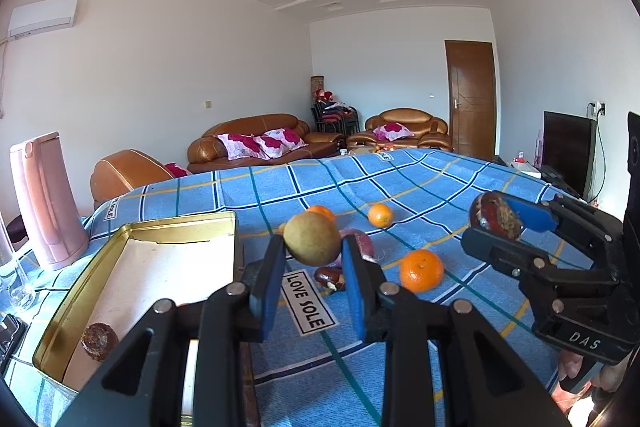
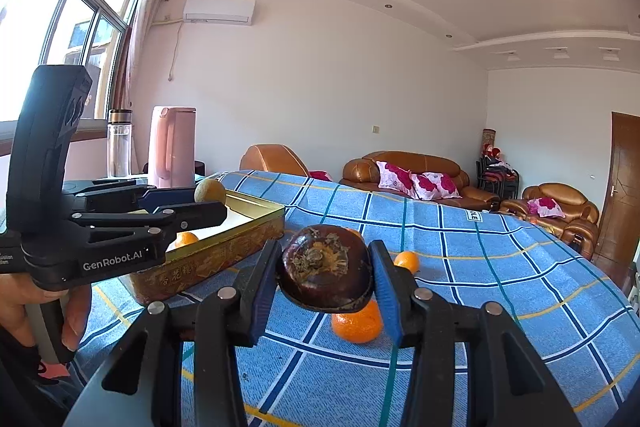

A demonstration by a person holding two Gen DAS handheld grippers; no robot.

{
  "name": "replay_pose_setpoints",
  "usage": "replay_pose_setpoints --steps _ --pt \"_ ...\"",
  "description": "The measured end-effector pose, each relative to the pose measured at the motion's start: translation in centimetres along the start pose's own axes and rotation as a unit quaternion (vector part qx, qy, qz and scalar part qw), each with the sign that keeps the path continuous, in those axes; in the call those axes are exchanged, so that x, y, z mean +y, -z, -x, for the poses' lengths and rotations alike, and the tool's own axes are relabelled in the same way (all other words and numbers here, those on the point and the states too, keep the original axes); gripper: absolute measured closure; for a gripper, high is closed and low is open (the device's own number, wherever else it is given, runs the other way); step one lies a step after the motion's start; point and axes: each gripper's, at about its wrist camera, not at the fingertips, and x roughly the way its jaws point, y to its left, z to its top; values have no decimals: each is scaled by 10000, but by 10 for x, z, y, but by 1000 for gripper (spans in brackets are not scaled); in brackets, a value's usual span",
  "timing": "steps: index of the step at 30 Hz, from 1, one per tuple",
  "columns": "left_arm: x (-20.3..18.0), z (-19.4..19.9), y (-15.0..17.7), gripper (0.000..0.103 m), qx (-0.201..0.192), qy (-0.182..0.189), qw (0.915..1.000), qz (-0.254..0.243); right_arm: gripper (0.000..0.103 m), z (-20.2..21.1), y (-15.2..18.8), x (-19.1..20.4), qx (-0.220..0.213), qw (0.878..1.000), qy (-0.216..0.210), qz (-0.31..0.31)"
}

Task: Organize fruits
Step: 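Lift and carry the yellow-green fruit and mangosteen toward the gold tin tray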

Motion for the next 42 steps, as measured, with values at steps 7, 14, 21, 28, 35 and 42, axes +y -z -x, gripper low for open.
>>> replay_pose_setpoints --steps 7,14,21,28,35,42 --pt "12 -2 0 73 49 -126 9999 96 56 -12 -8 8 77 9999 -131 3" --pt "22 -2 0 73 102 -257 9994 187 56 -18 -17 19 96 9996 -244 133" --pt "31 -1 1 73 160 -373 9989 240 56 -27 -24 30 150 9989 -347 259" --pt "40 -1 2 73 195 -462 9982 317 56 -36 -32 41 142 9980 -490 372" --pt "52 2 3 73 231 -577 9972 408 56 -47 -37 54 158 9968 -613 486" --pt "68 2 5 73 311 -716 9957 503 56 -65 -41 66 272 9958 -739 466"
